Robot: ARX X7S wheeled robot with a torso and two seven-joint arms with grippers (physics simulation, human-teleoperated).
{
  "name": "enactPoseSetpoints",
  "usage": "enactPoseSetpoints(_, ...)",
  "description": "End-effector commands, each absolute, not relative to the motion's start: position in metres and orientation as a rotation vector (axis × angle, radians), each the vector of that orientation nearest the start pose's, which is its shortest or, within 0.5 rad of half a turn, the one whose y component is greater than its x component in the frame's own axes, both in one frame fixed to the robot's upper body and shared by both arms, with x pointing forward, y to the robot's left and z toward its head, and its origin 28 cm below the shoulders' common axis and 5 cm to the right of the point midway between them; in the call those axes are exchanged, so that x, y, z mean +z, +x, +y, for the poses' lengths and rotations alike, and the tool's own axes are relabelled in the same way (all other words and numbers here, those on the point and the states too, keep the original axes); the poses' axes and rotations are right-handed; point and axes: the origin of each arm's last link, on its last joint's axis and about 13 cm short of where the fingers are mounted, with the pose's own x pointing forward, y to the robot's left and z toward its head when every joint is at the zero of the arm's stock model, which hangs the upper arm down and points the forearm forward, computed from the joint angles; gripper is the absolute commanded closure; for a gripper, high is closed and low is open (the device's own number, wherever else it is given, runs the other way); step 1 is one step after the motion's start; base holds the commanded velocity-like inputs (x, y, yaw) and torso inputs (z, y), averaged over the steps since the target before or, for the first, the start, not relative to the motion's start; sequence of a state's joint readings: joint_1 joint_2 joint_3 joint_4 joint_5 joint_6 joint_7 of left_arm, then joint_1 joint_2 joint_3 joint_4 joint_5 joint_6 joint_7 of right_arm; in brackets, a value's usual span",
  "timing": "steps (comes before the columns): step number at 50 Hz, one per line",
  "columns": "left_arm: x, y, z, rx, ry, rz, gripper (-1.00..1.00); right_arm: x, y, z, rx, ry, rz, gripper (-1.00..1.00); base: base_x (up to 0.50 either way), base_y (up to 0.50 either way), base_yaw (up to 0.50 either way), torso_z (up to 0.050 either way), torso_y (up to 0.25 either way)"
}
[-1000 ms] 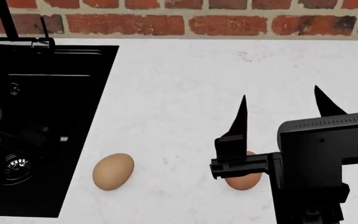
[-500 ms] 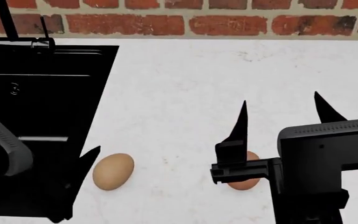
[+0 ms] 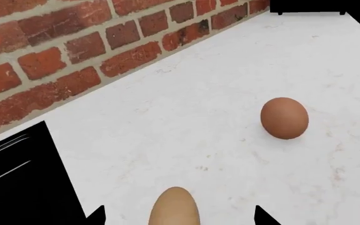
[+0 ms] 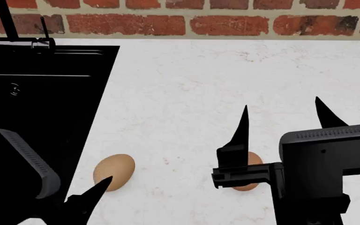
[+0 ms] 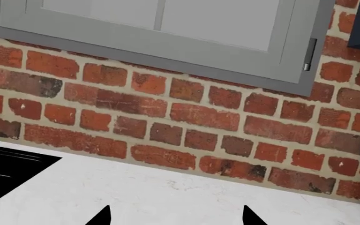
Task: Place the eggs and milk next to the bowl.
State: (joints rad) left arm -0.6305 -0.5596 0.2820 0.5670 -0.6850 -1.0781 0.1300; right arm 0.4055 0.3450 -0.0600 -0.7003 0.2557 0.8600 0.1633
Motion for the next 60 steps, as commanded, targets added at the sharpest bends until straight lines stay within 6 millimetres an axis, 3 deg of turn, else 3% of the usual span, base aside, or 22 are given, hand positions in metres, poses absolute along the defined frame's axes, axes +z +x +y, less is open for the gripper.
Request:
enactPoseSetpoints(1,0.179,0.255,0.235,-0.63,0.32,0.183,-1.0,0.185,0.235,-0.132,0.014,-0.186,-0.205,-1.0,0.0,0.0,0.0,0.0,0.0)
enactPoseSetpoints(32,0.147,0.291,0.226,-0.659,0.333,0.227,-1.0,0.185,0.24,-0.131,0.019,-0.194,-0.189,-1.0,0.0,0.0,0.0,0.0,0.0)
enactPoseSetpoints(40,0.131,0.302,0.223,-0.668,0.366,0.261,-1.0,0.184,0.24,-0.132,0.018,-0.196,-0.183,-1.0,0.0,0.0,0.0,0.0,0.0)
enactPoseSetpoints(60,0.119,0.314,0.223,-0.659,0.382,0.282,-1.0,0.183,0.242,-0.131,0.017,-0.199,-0.176,-1.0,0.0,0.0,0.0,0.0,0.0)
